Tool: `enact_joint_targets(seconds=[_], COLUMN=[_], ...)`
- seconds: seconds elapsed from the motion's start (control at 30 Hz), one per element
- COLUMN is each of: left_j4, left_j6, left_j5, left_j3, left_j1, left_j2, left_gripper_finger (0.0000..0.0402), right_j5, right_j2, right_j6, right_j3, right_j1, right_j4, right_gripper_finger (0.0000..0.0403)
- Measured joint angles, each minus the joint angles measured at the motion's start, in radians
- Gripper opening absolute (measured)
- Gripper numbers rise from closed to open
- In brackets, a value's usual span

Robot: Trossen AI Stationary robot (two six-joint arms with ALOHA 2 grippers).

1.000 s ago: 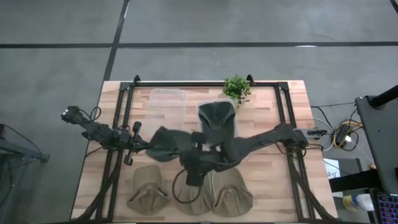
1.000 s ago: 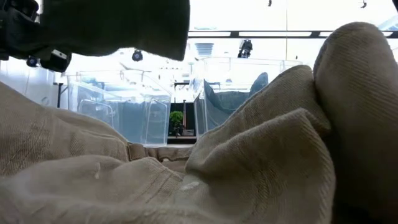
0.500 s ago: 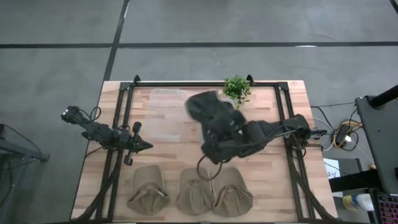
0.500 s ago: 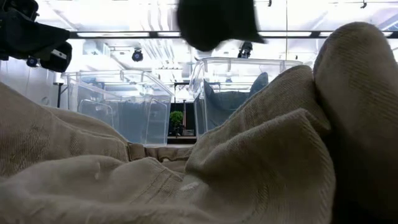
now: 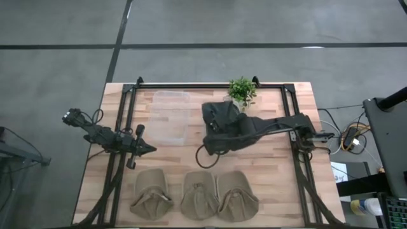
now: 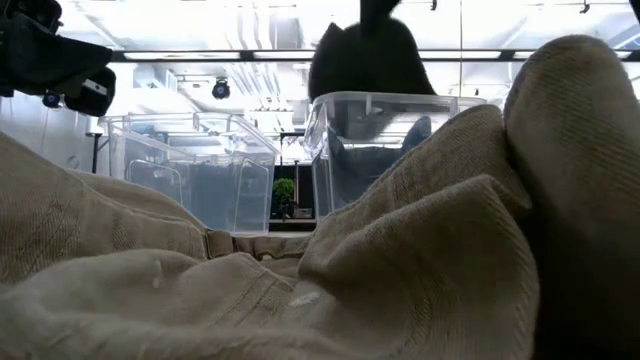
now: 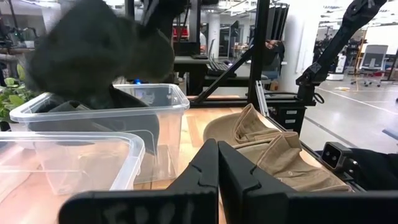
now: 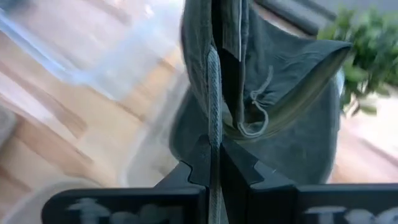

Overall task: Pick & Place hat
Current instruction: Put the dark gray cap into the right transparent bin, then put the right brown cap into the left transparent bin

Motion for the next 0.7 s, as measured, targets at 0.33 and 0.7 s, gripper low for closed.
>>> enact_joint_targets(seconds=[0.33, 0.7], left_j4=[0.001, 0.002], left_j6=[0.000, -0.001], left_j5=[0.000, 0.000], left_j3=[0.000, 0.000], left_j1=[0.000, 0.000], left_j2=[0.000, 0.000], left_gripper_finger=[0.0000, 0.0000], right_j5=[-0.110, -0.122], right_j2=[0.009, 0.010], right_j6=[0.034, -0.046], right_j3=[-0.203, -0.273], right_j1=[-0.055, -0.072], right_j4=[0.033, 0.203], right_gripper_finger=[0.0019, 0.0114])
